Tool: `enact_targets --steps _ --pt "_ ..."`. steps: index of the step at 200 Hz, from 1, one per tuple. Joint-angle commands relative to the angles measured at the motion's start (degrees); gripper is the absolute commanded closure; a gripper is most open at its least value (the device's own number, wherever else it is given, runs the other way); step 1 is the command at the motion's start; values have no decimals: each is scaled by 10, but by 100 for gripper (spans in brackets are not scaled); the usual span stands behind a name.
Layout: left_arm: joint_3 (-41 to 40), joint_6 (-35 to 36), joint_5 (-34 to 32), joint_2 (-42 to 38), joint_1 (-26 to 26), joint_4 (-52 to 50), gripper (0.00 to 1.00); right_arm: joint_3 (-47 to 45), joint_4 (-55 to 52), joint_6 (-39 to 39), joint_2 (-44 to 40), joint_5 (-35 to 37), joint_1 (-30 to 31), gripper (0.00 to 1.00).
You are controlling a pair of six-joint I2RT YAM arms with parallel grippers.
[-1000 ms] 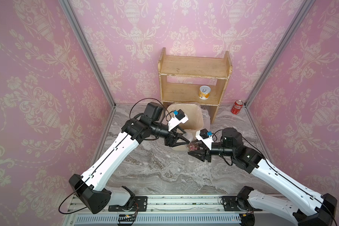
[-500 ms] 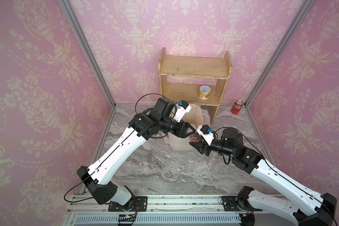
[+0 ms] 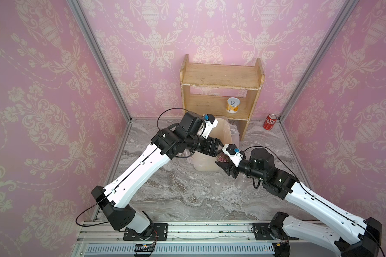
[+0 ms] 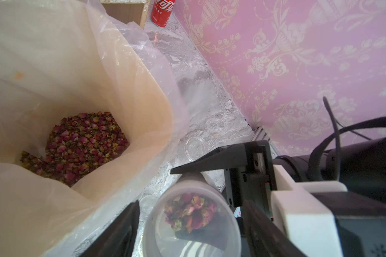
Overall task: Empty the moldy dried flower tea in the jars
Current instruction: Unscrew the lid from the jar.
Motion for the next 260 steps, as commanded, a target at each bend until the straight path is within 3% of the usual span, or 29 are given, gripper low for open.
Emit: enact_targets --steps 1,33,49,82,116,193,260 --pt "-33 97 44 -46 9 49 7 -7 19 3 -20 -21 3 77" --pt "-75 271 179 -106 38 41 1 -19 31 25 -31 -78 -10 77" --pt "-83 349 205 -128 39 13 1 -18 29 38 -33 -125 -19 77" --pt "-73 423 267 -129 57 -37 1 -11 34 62 -29 -224 -31 77" --pt "-54 444 270 -101 61 -64 1 1 35 78 -9 -289 -34 77" --pt "-47 456 289 -65 77 -69 6 4 31 76 1 -304 -34 78" --pt "-49 447 306 -47 82 -63 28 6 25 72 1 -302 -34 77"
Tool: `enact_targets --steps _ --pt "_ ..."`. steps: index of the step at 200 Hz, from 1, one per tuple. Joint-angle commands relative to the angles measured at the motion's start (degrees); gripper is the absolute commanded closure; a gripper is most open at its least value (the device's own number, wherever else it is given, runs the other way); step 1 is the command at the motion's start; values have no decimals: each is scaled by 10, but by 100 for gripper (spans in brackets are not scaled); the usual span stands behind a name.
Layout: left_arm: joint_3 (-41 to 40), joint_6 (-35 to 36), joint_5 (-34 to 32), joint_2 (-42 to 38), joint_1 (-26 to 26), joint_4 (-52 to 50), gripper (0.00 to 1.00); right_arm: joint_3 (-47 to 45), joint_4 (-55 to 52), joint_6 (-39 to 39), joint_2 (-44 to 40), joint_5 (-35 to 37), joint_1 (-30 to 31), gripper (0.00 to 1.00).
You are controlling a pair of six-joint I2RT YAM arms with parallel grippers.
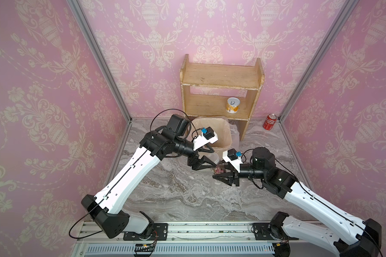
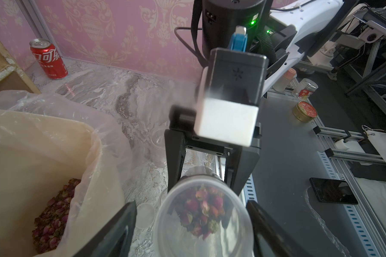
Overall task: Empty the moldy dried flower tea in the jars
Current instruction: Unscrew the lid from the jar.
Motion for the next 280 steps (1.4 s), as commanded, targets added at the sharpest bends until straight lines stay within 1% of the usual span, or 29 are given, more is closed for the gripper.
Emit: enact_targets --steps 1,32,48,62,75,89,97,113,130,143,155,173,186,211,228,234,238,241,253,268,280 --pt "12 4 19 0 4 -8 28 18 8 8 1 -10 -3 78" --pt "-3 -34 17 -5 6 29 36 20 -2 2 3 0 -4 78" --pt "-12 -78 1 -7 6 58 47 23 -10 -3 5 12 -3 77" --pt "-14 -119 -19 -3 5 73 55 25 -14 -7 5 31 -3 78" --pt "-10 -169 -43 3 5 83 66 25 -17 -16 6 53 -3 77" --pt "-6 -222 -54 9 4 89 75 23 -17 -22 5 74 -4 77" --pt "-6 -250 -62 10 1 92 77 24 -16 -25 6 86 -3 77" --pt "3 -305 -105 14 -5 87 82 27 -17 -33 10 106 -3 78" --pt "33 -364 -161 26 -16 58 86 27 -12 -42 14 129 -1 78" --pt "75 -413 -215 46 -30 14 89 26 -7 -47 17 153 1 78" --pt "123 -448 -250 72 -43 -33 89 26 -6 -57 22 170 5 78" --pt "186 -465 -295 108 -65 -88 82 27 -1 -68 27 191 13 78" --pt "205 -466 -319 120 -73 -99 77 27 1 -71 31 197 18 78" --pt "211 -465 -325 124 -73 -92 76 21 12 -70 31 200 21 78" --pt "208 -453 -307 120 -73 -82 69 17 15 -69 27 200 22 78" --pt "206 -447 -299 117 -73 -78 64 16 17 -68 25 201 22 78" --pt "204 -441 -291 115 -73 -74 55 15 18 -68 23 201 22 78" --pt "203 -437 -287 114 -73 -72 51 15 19 -67 22 200 22 78" --pt "192 -416 -266 105 -73 -60 42 11 21 -64 19 199 22 78" --pt "174 -380 -234 91 -71 -43 25 11 21 -58 16 193 21 78" --pt "156 -347 -210 77 -65 -29 18 10 19 -53 13 186 21 78"
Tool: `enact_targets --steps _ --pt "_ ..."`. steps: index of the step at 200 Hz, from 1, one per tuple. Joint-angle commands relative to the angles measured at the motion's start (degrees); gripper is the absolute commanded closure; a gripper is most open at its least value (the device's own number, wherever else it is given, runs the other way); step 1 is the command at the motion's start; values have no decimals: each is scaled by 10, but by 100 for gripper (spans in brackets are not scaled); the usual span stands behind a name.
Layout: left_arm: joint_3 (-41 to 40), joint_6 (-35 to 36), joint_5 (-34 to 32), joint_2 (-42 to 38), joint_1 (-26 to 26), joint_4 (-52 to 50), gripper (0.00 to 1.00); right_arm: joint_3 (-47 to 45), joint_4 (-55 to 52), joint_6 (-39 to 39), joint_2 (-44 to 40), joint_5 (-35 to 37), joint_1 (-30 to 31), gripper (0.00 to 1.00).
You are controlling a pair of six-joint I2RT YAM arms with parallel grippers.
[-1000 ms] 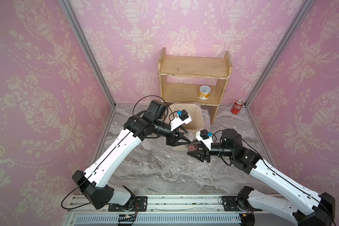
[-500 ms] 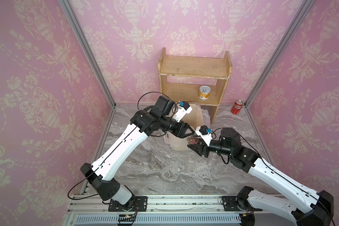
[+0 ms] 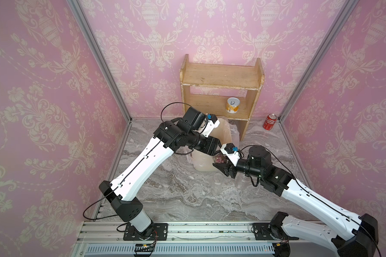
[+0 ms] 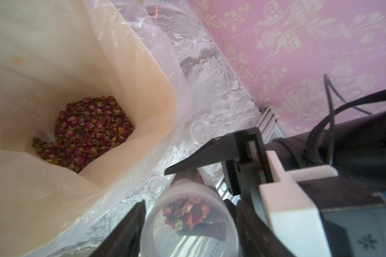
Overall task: Empty the moldy dried flower tea in the jars
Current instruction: Unscrew the lid from the jar.
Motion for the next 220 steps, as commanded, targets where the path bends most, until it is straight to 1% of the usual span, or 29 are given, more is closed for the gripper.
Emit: enact_targets --steps 1,9,25,37,47,59,80,100,129,161,220 --pt "-27 63 68 -36 5 53 17 -4 16 -13 -12 -21 9 78" --pt "-40 84 88 -46 15 62 13 -5 15 -11 -14 -25 7 78" --pt "-71 130 145 -73 42 83 9 -10 16 -8 -19 -34 6 78" --pt "-97 184 189 -96 56 93 5 -12 16 -5 -22 -43 4 78" --pt "-117 220 211 -116 64 102 1 -14 16 -4 -23 -53 2 78" --pt "-135 269 238 -136 71 105 1 -15 15 -1 -25 -68 0 78" --pt "-161 337 276 -163 72 98 1 -14 15 9 -26 -117 -4 77" --pt "-172 380 283 -170 72 80 1 -12 18 17 -26 -159 -6 77" --pt "-193 409 278 -173 72 87 2 -7 16 21 -23 -198 -7 77" --pt "-203 426 279 -168 73 91 3 -5 13 21 -18 -214 -7 77" --pt "-201 429 290 -154 73 94 15 -1 6 20 -14 -219 -8 77"
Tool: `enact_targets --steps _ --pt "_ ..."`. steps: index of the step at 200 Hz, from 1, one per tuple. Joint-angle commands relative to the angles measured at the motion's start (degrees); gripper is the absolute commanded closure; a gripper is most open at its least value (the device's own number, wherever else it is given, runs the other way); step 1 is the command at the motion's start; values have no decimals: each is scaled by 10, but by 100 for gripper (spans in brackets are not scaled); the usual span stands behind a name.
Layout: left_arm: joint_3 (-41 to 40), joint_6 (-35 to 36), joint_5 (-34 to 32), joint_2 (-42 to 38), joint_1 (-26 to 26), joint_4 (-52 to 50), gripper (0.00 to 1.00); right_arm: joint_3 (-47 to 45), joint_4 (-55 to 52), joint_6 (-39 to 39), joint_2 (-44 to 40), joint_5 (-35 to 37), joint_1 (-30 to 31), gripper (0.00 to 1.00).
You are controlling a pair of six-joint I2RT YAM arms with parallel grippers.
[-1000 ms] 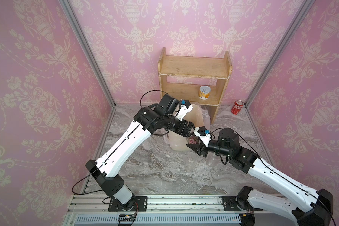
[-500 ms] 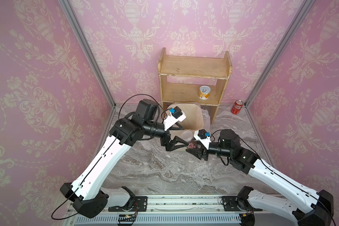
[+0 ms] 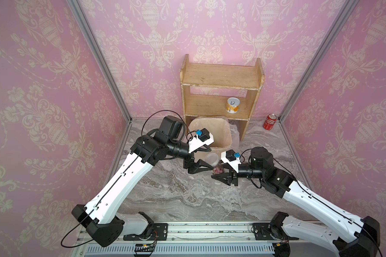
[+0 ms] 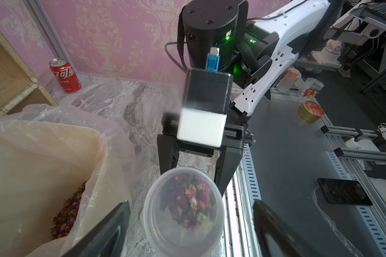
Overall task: Empty the moldy dried flower tea in the jars
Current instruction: Unscrew the lid from the jar.
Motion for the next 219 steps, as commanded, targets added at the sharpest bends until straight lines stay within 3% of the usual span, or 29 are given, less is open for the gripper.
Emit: enact_targets --steps 1,27,73,117,182,219 --pt "-2 16 24 8 4 3 15 9 0 10 -1 -16 -3 77" --pt "-4 13 33 12 4 6 17 11 -2 9 0 -17 -3 77" --pt "-6 7 37 14 4 11 33 12 -4 11 1 -17 -4 77" --pt "-8 3 36 15 4 8 37 14 -8 10 1 -15 -3 77" --pt "-17 -3 41 14 4 11 35 18 -9 10 4 -15 -4 77" --pt "-24 -14 43 14 4 25 51 19 -9 10 6 -14 -4 77"
